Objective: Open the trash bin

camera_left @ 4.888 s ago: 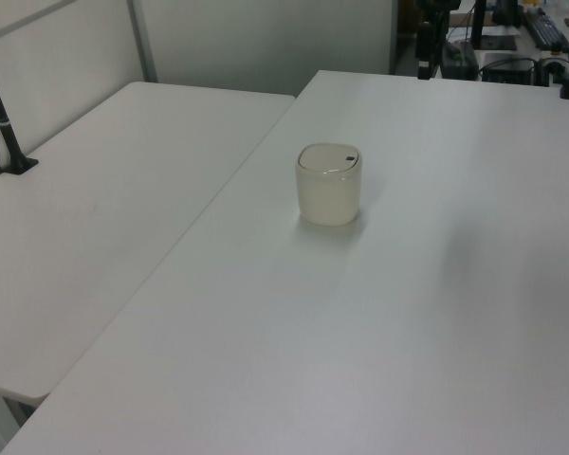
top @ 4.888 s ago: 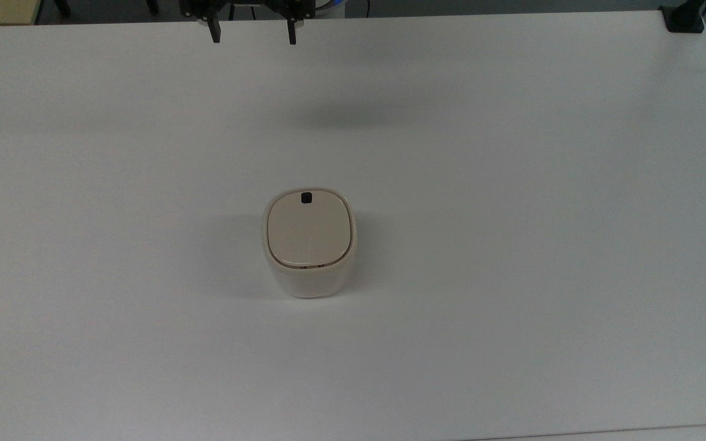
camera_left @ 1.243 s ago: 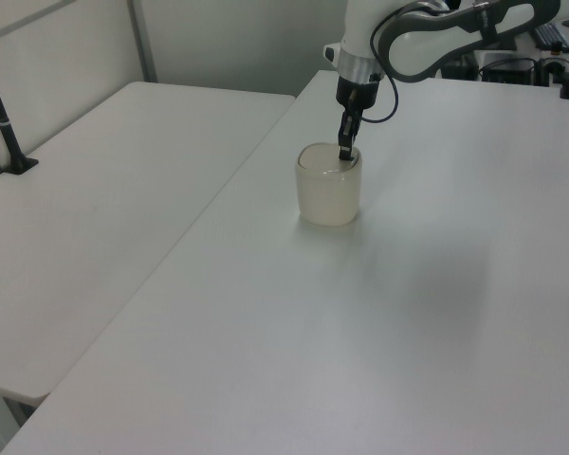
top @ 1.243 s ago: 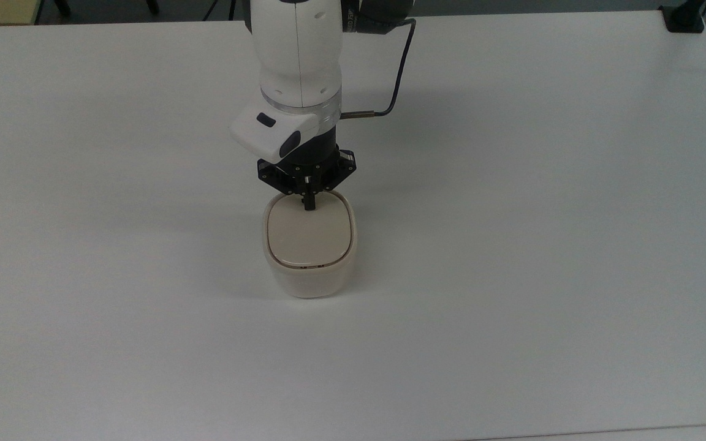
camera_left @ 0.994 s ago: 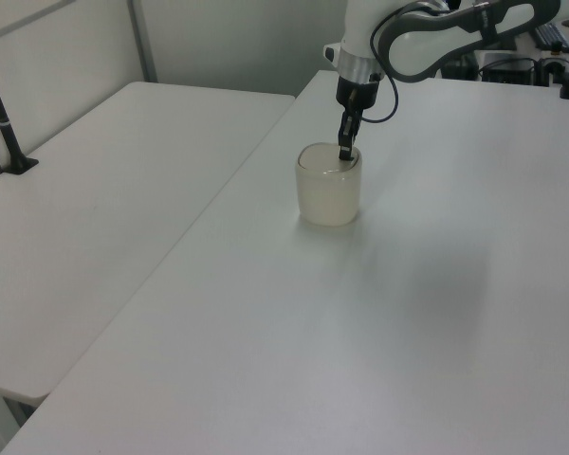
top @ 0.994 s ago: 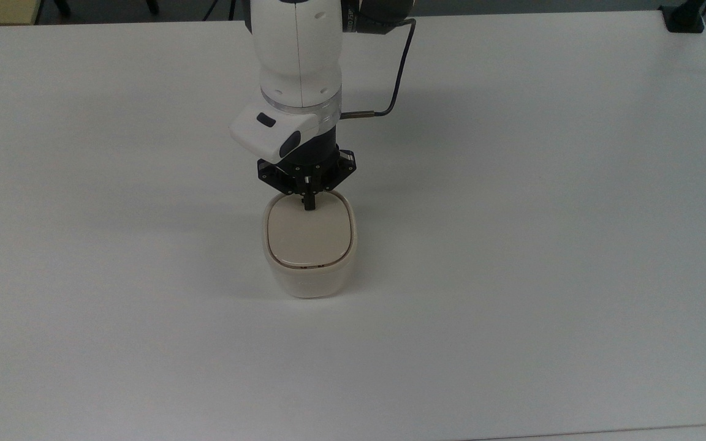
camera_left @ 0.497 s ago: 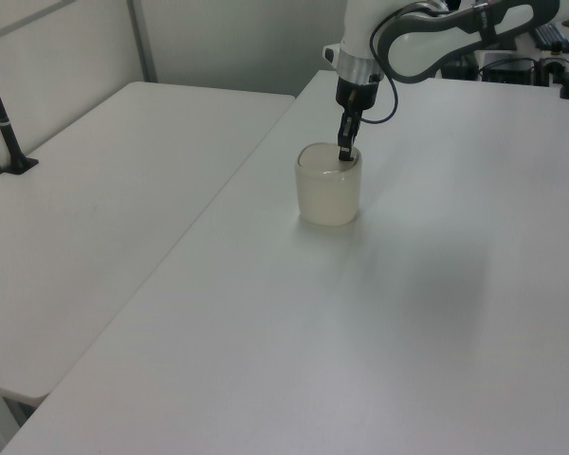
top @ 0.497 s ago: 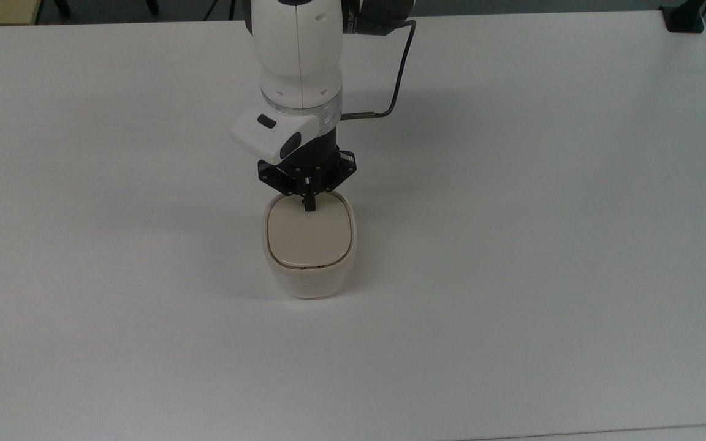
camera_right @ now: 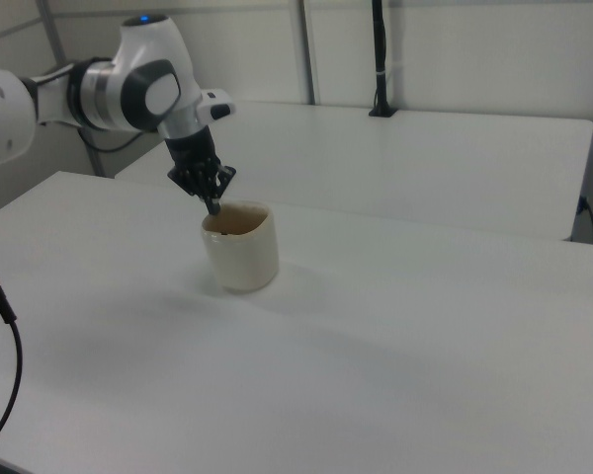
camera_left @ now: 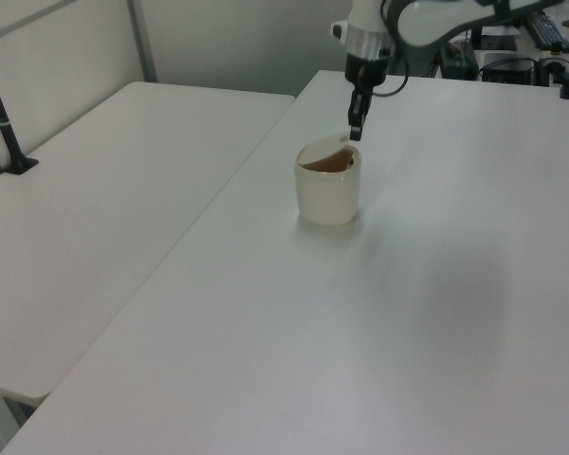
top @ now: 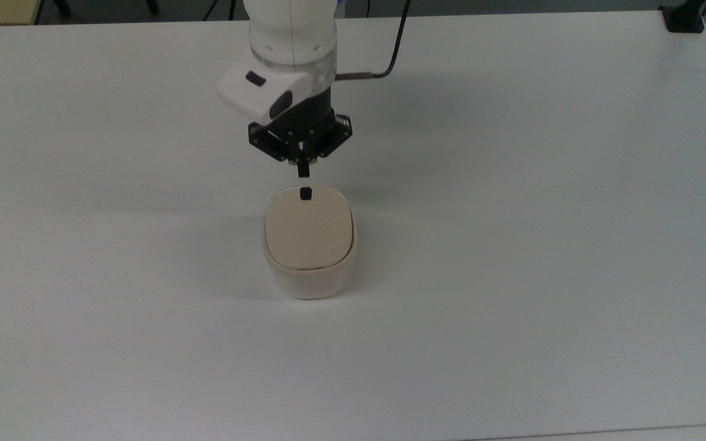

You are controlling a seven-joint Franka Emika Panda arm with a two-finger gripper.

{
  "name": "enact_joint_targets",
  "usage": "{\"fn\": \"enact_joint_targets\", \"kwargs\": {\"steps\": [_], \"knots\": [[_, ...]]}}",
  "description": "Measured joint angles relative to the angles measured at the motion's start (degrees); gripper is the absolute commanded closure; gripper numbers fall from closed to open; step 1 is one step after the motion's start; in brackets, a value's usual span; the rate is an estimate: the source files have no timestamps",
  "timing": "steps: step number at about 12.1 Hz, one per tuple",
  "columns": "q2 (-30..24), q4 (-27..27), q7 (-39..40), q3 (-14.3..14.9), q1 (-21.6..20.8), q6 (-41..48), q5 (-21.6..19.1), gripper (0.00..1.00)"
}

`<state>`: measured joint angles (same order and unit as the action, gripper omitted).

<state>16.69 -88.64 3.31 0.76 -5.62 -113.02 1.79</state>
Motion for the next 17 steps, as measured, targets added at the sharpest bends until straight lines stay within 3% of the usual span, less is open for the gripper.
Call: {"fn": "enact_joint_targets", "kwargs": {"steps": [3, 7, 8, 9, 11, 17], "knots": [[-7.69, 0.15, -0.19, 0.58, 1.1, 11.3, 0.01, 0.93], [-13.35, -0.12, -0.18, 1.07, 4.01, 18.54, 0.02, 0.8], [-13.92, -0.18, -0.18, 1.12, 4.14, 19.14, 0.02, 0.72], [-14.36, -0.26, -0.19, 1.13, 4.11, 19.39, 0.02, 0.55], [-14.46, -0.41, -0.19, 1.13, 4.08, 19.4, 0.02, 0.0], [-14.45, -0.61, -0.18, 1.13, 4.07, 19.64, 1.23, 0.0]]}}
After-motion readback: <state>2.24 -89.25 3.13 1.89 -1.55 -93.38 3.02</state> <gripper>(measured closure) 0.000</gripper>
